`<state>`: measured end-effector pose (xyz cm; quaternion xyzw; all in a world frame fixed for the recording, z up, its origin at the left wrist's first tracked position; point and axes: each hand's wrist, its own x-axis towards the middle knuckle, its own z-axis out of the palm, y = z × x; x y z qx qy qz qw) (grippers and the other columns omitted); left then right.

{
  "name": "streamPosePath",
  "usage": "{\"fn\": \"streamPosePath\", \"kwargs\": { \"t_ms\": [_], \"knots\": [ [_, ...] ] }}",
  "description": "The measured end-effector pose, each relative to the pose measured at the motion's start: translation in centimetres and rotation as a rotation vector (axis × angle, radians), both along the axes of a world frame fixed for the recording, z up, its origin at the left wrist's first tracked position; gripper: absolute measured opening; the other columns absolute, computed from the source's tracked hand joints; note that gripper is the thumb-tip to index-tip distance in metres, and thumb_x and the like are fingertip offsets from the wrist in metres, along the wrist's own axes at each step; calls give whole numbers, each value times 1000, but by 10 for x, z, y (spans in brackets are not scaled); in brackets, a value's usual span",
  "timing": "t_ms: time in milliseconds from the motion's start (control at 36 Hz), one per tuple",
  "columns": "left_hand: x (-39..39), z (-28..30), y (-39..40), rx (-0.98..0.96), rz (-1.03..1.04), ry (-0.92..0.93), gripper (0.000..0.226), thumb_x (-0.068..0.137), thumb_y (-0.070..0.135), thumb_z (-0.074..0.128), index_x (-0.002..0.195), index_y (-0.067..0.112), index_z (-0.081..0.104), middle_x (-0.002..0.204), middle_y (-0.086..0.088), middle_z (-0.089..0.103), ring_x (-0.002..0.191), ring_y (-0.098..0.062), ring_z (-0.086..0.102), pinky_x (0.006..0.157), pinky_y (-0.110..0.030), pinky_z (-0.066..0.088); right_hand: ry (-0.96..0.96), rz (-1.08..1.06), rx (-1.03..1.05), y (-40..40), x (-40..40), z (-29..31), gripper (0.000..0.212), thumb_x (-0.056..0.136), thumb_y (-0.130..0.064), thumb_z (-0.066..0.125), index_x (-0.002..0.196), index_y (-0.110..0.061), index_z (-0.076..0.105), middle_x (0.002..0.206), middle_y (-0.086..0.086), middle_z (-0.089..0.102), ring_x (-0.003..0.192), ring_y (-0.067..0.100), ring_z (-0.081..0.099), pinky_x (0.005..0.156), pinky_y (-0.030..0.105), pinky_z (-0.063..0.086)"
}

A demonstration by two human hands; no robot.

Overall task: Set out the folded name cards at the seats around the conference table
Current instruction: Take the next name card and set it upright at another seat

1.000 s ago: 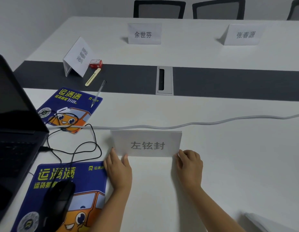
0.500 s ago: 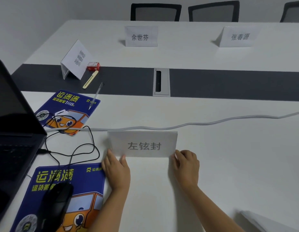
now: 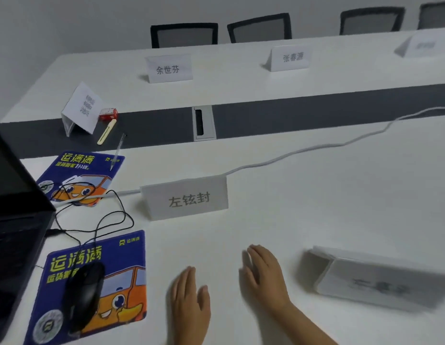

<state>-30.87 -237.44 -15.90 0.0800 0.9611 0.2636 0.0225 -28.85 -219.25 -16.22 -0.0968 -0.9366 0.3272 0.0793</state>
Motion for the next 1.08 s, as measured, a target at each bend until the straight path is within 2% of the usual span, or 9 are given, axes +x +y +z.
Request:
{"fn": "streamPosePath", "kwargs": {
  "t_ms": [56,139,222,278,333,417,472,667,1083],
  "knots": [
    [19,-1,-2,27,-76,-10,60,89,49,21,101,6,61,98,-21,70,101,-24,48,85,-31,33,20,-38,-118,7,42,11,46,90,-52,29,108,-21,57,109,1,67,106,7,46,98,6,25],
    [35,7,6,81,-95,34,37,78,40,38,99,15,55,95,-22,71,96,-21,45,81,-32,34,129,-248,-255,26,103,28,34,82,-65,33,105,-47,50,113,-37,54,101,-6,51,89,0,33],
    [44,20,38,153,-162,-80,60,85,53,27,93,8,65,89,-23,71,91,-21,48,75,-30,36,241,-495,-244,49,149,48,23,75,-64,45,96,-59,52,107,-38,53,93,-6,56,76,2,41],
    [51,30,66,270,-171,-148,45,75,50,38,100,18,56,91,-22,71,91,-21,54,82,-29,35,291,-650,-221,69,169,61,20,73,-63,46,92,-61,52,102,-36,56,91,-9,54,75,0,40],
    [59,46,94,403,-171,-205,48,67,47,47,112,30,44,105,-17,67,97,-14,50,85,-25,40,335,-776,-213,90,179,75,30,71,-70,45,98,-58,51,97,-29,60,95,-10,53,82,4,40],
    [69,69,138,444,-283,-375,60,82,26,59,134,27,30,128,-7,54,114,-20,49,97,-30,38,219,-908,-319,122,179,84,50,81,-35,59,126,-21,45,121,6,56,117,24,46,98,38,38],
    [70,75,161,423,-341,-392,67,85,23,55,139,24,16,133,-6,49,119,-23,46,97,-29,38,148,-944,-350,140,172,90,64,79,-31,59,134,-9,32,134,17,44,125,33,37,101,50,35],
    [62,77,206,321,-321,-358,58,92,21,40,141,24,8,127,-11,54,111,-26,54,90,-31,45,56,-893,-504,181,144,89,70,84,-27,58,140,-16,17,144,15,35,131,29,34,104,41,32],
    [78,103,157,338,-177,-333,44,81,-1,57,124,7,50,108,-18,65,96,-21,58,84,-26,38,146,-849,-630,139,185,114,43,75,-11,69,116,-18,56,108,-3,55,105,11,48,91,26,39]
  ]
}}
